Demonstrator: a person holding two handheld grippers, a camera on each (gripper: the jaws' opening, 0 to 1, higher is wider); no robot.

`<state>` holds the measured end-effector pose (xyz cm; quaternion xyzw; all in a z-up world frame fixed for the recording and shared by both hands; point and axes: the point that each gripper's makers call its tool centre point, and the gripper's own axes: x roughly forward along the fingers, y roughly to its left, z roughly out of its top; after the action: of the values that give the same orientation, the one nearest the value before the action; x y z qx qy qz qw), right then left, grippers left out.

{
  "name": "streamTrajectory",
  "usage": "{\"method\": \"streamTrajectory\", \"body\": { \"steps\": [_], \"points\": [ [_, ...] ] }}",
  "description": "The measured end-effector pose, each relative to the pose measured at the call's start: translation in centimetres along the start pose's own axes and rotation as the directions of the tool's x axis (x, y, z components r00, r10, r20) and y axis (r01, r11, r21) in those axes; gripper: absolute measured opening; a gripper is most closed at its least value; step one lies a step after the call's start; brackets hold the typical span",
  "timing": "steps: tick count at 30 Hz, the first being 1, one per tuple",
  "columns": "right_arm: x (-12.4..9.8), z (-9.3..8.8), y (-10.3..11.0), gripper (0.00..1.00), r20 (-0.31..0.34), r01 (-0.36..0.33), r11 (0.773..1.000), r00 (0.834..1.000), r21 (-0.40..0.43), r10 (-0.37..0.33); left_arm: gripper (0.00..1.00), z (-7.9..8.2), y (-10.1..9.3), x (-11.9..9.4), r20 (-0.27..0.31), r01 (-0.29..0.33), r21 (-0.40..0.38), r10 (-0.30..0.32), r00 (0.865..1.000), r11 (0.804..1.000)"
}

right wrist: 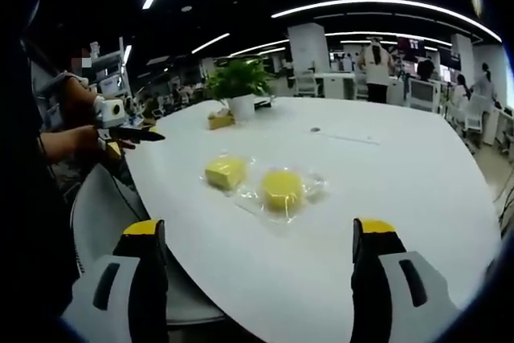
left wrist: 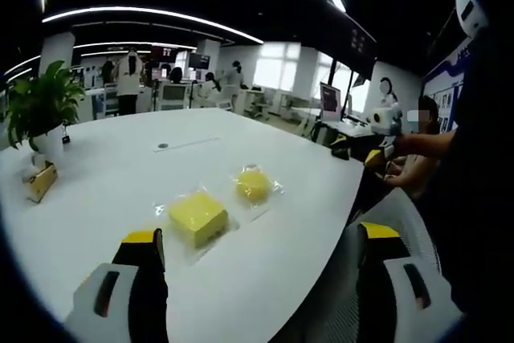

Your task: Compare the silicone blocks by pressing each to a similar depth, holding the contact briefly, and releasing to observe deformation and rebound differences across the visible hardness samples.

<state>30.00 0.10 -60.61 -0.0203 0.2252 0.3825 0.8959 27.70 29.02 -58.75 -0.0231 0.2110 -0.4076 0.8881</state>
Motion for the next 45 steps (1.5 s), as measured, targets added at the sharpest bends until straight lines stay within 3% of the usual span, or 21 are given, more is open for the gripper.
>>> {"method": "streamTrajectory", "body": {
  "steps": [10, 16, 18, 20, 22, 23, 25, 29, 31, 33, 36, 38, 42, 45],
  "points": [
    [0.1, 0.1, -0.2, 0.88, 0.003, 0.012, 1.0, 1.0, -0.003, -0.012, 0.99, -0.1, 0.4, 0.3, -0.013, -0.008, -0.011, 0.008, 1.0, 1.0],
    [0.1, 0.5, 0.1, 0.88, 0.045, -0.01, 1.0, 0.999, -0.019, 0.011, 0.99, -0.1, 0.4, 0.3, -0.02, -0.007, -0.008, 0.007, 1.0, 1.0],
    [0.2, -0.2, 0.1, 0.91, 0.011, -0.011, 0.999, 1.0, -0.043, 0.011, 0.99, -0.1, 0.7, 0.4, -0.022, -0.015, -0.014, 0.014, 1.0, 1.0],
    [0.0, -1.9, -0.2, 0.94, -0.078, -0.005, 0.999, 0.997, -0.041, 0.002, 0.99, -0.4, 1.0, 0.4, -0.043, -0.016, -0.055, 0.014, 0.999, 0.998],
    [-0.2, -3.0, -0.4, 0.94, -0.128, 0.003, 1.0, 0.992, -0.015, -0.005, 0.99, -0.9, 1.5, 0.5, -0.062, -0.029, -0.19, 0.018, 0.998, 0.981],
    [-0.2, -3.1, -0.5, 0.93, -0.125, 0.005, 1.0, 0.992, -0.01, -0.006, 0.99, -1.4, 1.9, 0.6, -0.08, -0.045, -0.25, 0.026, 0.996, 0.967],
    [-0.4, -3.3, -0.5, 0.93, -0.118, 0.003, 1.0, 0.993, 0.007, -0.002, 0.99, -1.4, 2.8, 1.0, -0.065, -0.052, -0.313, 0.033, 0.997, 0.948],
    [-0.6, -3.4, -0.2, 0.93, -0.113, 0.0, 1.0, 0.994, 0.023, 0.002, 0.99, -1.5, 4.2, 1.8, -0.087, -0.084, -0.321, 0.059, 0.994, 0.943],
    [-0.6, -3.6, -0.2, 0.92, -0.119, 0.0, 1.0, 0.993, 0.026, 0.003, 0.97, -2.2, 5.3, 2.3, -0.154, -0.124, -0.358, 0.073, 0.985, 0.926],
    [-0.7, -3.8, -0.2, 0.9, -0.125, 0.004, 1.0, 0.992, 0.024, -0.001, 0.96, -2.0, 6.8, 3.2, -0.153, -0.134, -0.368, 0.083, 0.985, 0.92],
    [-0.7, -3.5, -0.3, 0.89, -0.111, 0.011, 1.0, 0.994, 0.027, -0.008, 0.92, -0.9, 8.5, 4.7, -0.126, -0.126, -0.424, 0.079, 0.989, 0.897],
    [-0.9, -3.6, -0.3, 0.89, -0.116, 0.013, 0.999, 0.993, 0.031, -0.01, 0.9, -0.2, 9.4, 5.7, -0.11, -0.116, -0.43, 0.076, 0.991, 0.895],
    [-1.2, -3.9, -0.6, 0.88, -0.129, 0.029, 0.999, 0.991, 0.029, -0.025, 0.88, 0.0, 10.6, 7.4, -0.121, -0.109, -0.449, 0.061, 0.991, 0.887],
    [-1.4, -4.1, -0.8, 0.86, -0.133, 0.039, 0.998, 0.991, 0.038, -0.034, 0.86, -0.6, 12.1, 8.5, -0.151, -0.139, -0.469, 0.075, 0.986, 0.872]
  ]
}}
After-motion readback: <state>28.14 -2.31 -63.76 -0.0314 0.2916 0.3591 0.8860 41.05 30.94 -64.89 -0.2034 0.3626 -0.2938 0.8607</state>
